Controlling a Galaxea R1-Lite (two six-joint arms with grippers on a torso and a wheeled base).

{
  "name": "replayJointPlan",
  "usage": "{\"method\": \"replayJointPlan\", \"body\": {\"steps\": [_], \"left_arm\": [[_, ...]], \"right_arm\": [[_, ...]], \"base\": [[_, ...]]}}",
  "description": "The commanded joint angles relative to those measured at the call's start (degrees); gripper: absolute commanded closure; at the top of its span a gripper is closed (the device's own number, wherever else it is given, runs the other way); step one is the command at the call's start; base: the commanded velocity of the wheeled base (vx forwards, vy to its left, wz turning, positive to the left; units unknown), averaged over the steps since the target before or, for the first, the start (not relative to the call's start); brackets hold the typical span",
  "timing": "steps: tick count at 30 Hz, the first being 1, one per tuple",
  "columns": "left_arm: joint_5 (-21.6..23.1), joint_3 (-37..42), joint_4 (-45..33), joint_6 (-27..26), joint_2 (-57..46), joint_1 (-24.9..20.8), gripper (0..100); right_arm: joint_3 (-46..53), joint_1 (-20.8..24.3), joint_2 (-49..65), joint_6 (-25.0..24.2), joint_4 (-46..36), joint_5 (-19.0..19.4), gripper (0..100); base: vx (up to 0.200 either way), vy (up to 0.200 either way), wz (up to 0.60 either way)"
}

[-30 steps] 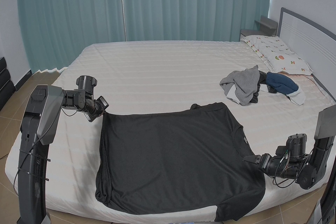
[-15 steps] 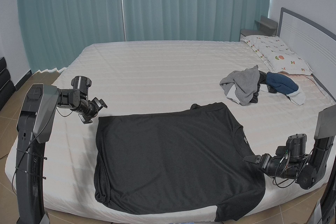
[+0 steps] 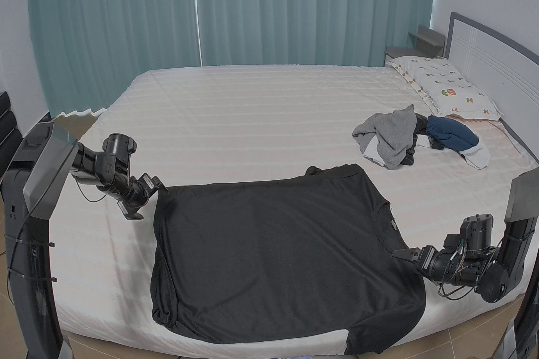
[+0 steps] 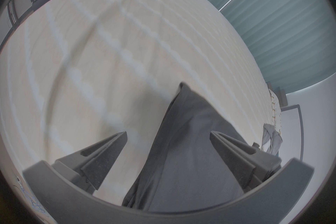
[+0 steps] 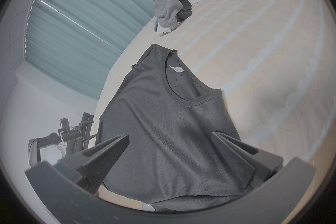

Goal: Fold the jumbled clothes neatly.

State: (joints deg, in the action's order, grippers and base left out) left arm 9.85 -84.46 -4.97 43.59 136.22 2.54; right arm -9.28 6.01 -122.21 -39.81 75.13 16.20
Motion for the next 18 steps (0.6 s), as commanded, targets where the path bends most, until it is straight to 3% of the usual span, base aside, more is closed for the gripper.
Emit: {"method": "replayJointPlan", "body": {"steps": [1, 7, 12, 18], "left_arm": [[1.49, 26.54, 12.27, 0.88, -15.98, -2.45, 0], [1.4, 41.13, 20.44, 0.79, -23.19, -5.88, 0], [0.35, 47.54, 25.01, 0.53, -23.98, -10.09, 0], [-5.81, 50.97, 29.14, 0.18, -19.59, -15.72, 0]], "right_arm": [[-0.04, -0.65, -0.22, 0.0, 0.02, 0.06, 0], [0.05, -0.65, -0.31, 0.0, 0.02, 0.06, 0], [0.14, -0.47, 0.13, 0.0, 0.02, 0.06, 0], [0.49, 0.23, 0.22, 0.0, 0.02, 0.06, 0]], "base": [[-0.2, 0.0, 0.0], [-0.2, 0.0, 0.0], [0.0, 0.0, 0.0], [0.0, 0.0, 0.0]]}}
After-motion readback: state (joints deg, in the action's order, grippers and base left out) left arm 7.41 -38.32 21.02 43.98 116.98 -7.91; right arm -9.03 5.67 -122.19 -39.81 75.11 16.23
